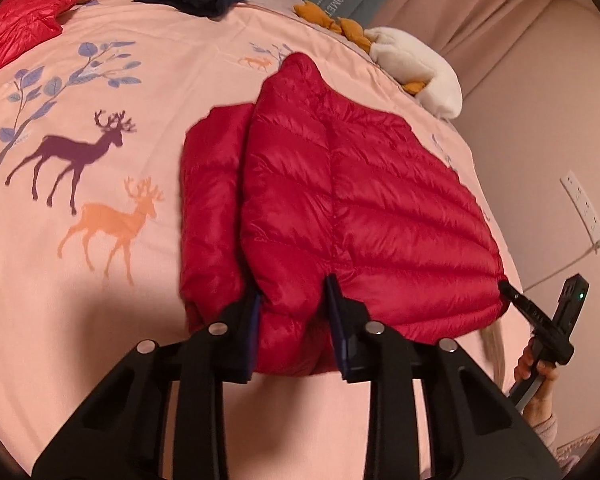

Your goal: Fold large clothes

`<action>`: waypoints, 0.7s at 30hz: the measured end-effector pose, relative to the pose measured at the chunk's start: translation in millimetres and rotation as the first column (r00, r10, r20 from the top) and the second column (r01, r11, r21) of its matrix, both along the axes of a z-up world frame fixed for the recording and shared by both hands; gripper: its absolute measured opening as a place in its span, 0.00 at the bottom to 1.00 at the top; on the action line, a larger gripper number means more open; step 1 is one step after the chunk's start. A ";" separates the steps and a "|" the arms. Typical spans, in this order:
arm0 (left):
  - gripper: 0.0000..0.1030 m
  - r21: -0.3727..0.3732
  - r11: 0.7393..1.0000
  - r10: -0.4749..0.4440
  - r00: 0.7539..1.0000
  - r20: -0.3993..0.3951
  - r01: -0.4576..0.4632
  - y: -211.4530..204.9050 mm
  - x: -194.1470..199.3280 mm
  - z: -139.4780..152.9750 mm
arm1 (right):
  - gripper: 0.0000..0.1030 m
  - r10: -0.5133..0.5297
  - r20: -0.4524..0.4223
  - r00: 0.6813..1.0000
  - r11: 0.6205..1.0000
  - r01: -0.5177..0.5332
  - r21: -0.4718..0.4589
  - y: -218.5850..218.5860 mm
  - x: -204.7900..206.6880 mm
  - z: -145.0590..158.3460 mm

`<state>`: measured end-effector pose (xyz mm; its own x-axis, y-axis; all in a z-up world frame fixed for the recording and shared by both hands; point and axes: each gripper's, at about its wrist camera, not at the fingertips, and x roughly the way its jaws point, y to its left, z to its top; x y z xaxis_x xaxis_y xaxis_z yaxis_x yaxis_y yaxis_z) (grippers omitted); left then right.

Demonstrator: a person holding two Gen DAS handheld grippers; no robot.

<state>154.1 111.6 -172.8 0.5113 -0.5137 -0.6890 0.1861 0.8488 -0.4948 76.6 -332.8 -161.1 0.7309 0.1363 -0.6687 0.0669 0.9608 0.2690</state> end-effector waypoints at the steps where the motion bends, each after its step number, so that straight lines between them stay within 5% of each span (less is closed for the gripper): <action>1: 0.29 0.006 1.000 -0.008 1.000 -0.001 0.008 -0.3 -2.9 -1.2 | 0.09 0.004 -0.009 1.000 1.000 -0.004 -0.003 -0.4 -2.0 -2.1; 8: 0.34 0.016 0.999 0.028 0.999 0.027 -0.028 4.4 -2.1 7.4 | 0.23 -0.038 -0.009 0.999 0.999 0.038 -0.029 -4.8 0.4 4.8; 12: 0.48 0.087 0.995 0.029 0.992 0.122 -0.040 -1.1 -1.4 34.6 | 0.46 -0.041 0.073 0.996 0.999 0.042 -0.016 -3.1 -0.1 30.8; 21: 0.61 0.153 0.985 -0.106 0.969 0.221 0.073 -75.1 39.3 66.3 | 0.49 0.156 0.084 0.984 0.983 -0.146 -0.112 75.9 58.2 40.4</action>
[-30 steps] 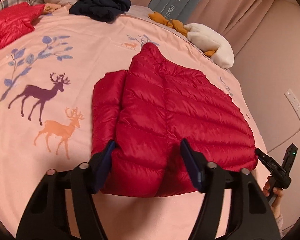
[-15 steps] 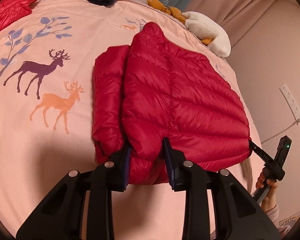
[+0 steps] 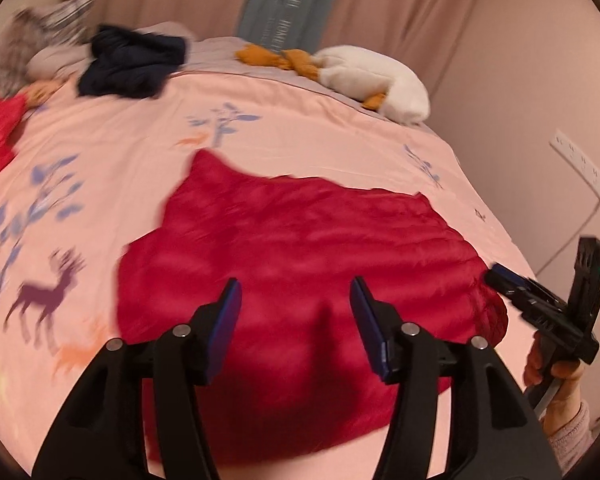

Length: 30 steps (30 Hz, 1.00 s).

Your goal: Fold large clothes

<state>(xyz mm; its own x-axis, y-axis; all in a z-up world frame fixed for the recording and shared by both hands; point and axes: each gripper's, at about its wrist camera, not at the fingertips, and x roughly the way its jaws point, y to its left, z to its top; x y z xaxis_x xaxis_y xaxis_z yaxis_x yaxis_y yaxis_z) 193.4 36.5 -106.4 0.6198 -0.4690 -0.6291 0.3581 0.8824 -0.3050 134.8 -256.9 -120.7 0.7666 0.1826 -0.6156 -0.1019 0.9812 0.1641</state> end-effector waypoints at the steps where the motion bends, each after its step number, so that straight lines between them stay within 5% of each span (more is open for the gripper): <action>1: 0.63 0.026 1.000 -0.009 1.000 0.014 0.008 -13.2 5.2 -0.5 | 0.49 0.017 -0.006 1.000 1.000 -0.017 -0.005 8.3 5.1 -1.1; 6: 0.66 0.183 0.983 0.022 0.998 -0.053 -0.012 -42.8 35.3 -33.1 | 0.51 0.047 -0.088 0.995 0.997 -0.051 -0.052 23.1 39.0 -24.9; 10: 0.68 0.173 0.985 0.018 0.997 -0.068 -0.006 -25.4 40.7 -43.3 | 0.51 0.006 -0.103 0.995 0.999 -0.011 -0.044 -1.7 42.8 -29.9; 12: 0.68 0.165 0.986 0.012 0.998 -0.068 -0.001 -16.9 41.4 -37.3 | 0.41 -0.006 -0.119 0.993 1.000 0.006 -0.001 -19.8 45.7 -26.7; 14: 0.68 0.132 0.991 0.014 0.998 -0.062 -0.005 -12.1 45.7 -27.2 | 0.54 -0.044 -0.108 0.993 0.999 0.042 -0.014 -27.0 48.4 -19.7; 16: 0.69 0.090 0.996 0.016 0.999 -0.048 -0.011 -11.1 56.8 -14.5 | 0.55 -0.071 -0.061 0.996 0.994 0.065 -0.092 -20.5 55.8 -8.4; 19: 0.69 0.041 0.999 -0.019 0.999 -0.050 0.021 -28.0 80.1 -2.7 | 0.55 0.002 -0.058 0.998 1.000 -0.004 -0.028 -5.7 78.9 3.4; 23: 0.70 0.047 0.995 -0.083 0.990 -0.117 0.089 -66.2 118.6 -7.2 | 0.55 0.072 -0.145 0.987 0.997 -0.074 -0.007 22.0 129.2 -2.1; 27: 0.70 0.196 0.980 0.031 0.979 -0.203 0.010 -71.9 153.0 -37.5 | 0.53 0.039 -0.308 0.951 0.998 -0.050 -0.026 22.4 174.6 -34.3; 30: 0.71 0.160 0.986 0.086 0.964 -0.252 -0.046 -48.6 167.5 -51.8 | 0.53 0.011 -0.323 0.946 1.000 -0.005 0.020 0.7 183.2 -40.7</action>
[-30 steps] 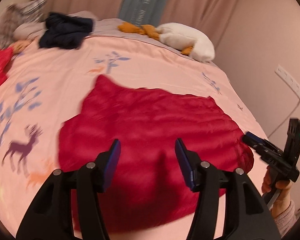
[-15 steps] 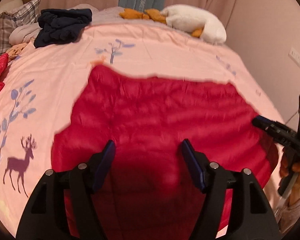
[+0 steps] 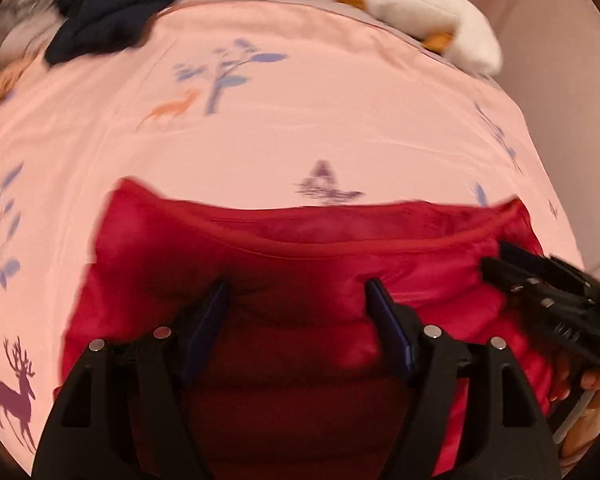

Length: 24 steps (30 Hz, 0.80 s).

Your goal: Fold large clothes

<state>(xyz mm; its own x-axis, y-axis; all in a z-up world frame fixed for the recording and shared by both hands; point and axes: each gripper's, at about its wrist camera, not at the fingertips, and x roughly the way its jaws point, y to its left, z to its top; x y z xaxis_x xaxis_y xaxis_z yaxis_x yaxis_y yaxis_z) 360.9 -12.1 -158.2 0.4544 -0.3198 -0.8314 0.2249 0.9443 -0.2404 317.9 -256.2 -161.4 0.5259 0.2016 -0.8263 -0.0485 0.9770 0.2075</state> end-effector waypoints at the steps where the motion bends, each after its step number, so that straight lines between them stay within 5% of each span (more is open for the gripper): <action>1: 0.71 -0.010 1.000 0.026 1.000 0.010 -0.026 10.4 1.4 0.8 | 0.53 -0.024 0.003 1.000 1.000 0.024 0.019 -10.6 0.0 0.5; 9: 0.71 -0.035 0.968 0.249 0.968 0.011 -0.248 88.4 2.3 9.2 | 0.55 -0.245 0.043 0.969 0.969 0.246 -0.029 -87.3 -29.0 13.7; 14: 0.71 -0.128 0.966 0.235 0.969 0.073 -0.225 111.7 -11.7 28.4 | 0.61 -0.173 0.152 0.973 0.985 0.175 0.004 -83.4 -53.8 38.5; 18: 0.71 -0.115 0.981 0.168 0.981 0.094 -0.157 88.3 -9.0 29.0 | 0.61 -0.136 0.120 0.983 0.990 0.140 -0.022 -64.6 -35.6 30.1; 21: 0.71 -0.043 0.985 0.167 0.985 0.033 -0.165 73.1 5.5 6.6 | 0.62 -0.153 0.043 0.987 0.988 0.154 -0.027 -56.9 -16.4 6.1; 22: 0.71 -0.013 0.982 0.190 0.981 -0.041 -0.191 73.1 15.0 -10.6 | 0.63 -0.163 0.011 0.987 0.986 0.163 -0.025 -57.2 -10.2 -3.4; 24: 0.75 -0.056 0.976 0.203 0.968 -0.149 -0.213 82.6 24.0 -35.9 | 0.67 -0.177 -0.037 0.983 0.984 0.178 0.016 -62.5 -3.2 -18.8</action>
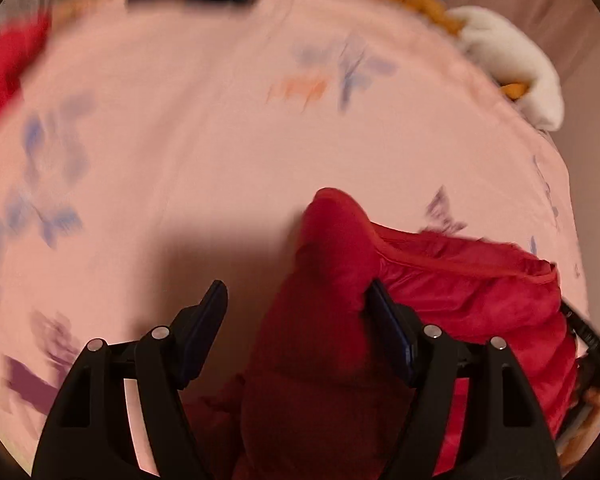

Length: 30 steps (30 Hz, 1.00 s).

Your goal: Fold large clothes

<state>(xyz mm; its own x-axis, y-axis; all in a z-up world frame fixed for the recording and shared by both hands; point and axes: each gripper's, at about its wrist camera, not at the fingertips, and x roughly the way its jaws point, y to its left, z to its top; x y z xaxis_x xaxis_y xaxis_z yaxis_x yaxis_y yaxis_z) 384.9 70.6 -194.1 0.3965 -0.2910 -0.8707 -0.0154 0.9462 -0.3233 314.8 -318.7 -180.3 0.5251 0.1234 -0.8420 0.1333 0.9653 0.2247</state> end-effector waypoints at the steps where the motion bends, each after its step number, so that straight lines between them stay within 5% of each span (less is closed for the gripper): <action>1: 0.75 -0.048 0.999 0.017 1.000 -0.011 -0.017 6.2 2.1 -5.8 | 0.67 -0.011 -0.005 1.000 1.000 0.011 0.020 -3.4 0.8 -2.5; 5: 0.75 -0.059 0.997 0.048 0.998 0.034 -0.046 16.1 -5.9 7.2 | 0.67 -0.060 0.038 0.998 0.996 0.057 0.068 -12.6 -11.4 7.3; 10: 0.75 0.019 0.998 0.048 0.981 0.186 -0.053 29.7 -51.4 46.5 | 0.68 -0.030 0.178 0.984 0.999 0.037 -0.037 -7.0 -62.6 42.8; 18: 0.75 0.076 0.997 -0.052 0.937 0.346 0.027 14.3 -151.6 77.9 | 0.69 0.058 0.255 0.965 0.992 -0.029 -0.119 16.4 -149.7 55.3; 23: 0.75 0.082 0.994 -0.091 0.934 0.346 0.066 -6.7 -185.7 60.7 | 0.69 0.113 0.262 0.958 0.988 -0.080 -0.134 42.6 -190.3 45.5; 30: 0.76 0.149 0.986 -0.118 0.944 0.309 0.074 -18.4 -194.4 40.5 | 0.72 0.101 0.202 0.974 0.988 -0.075 -0.133 50.5 -185.6 26.8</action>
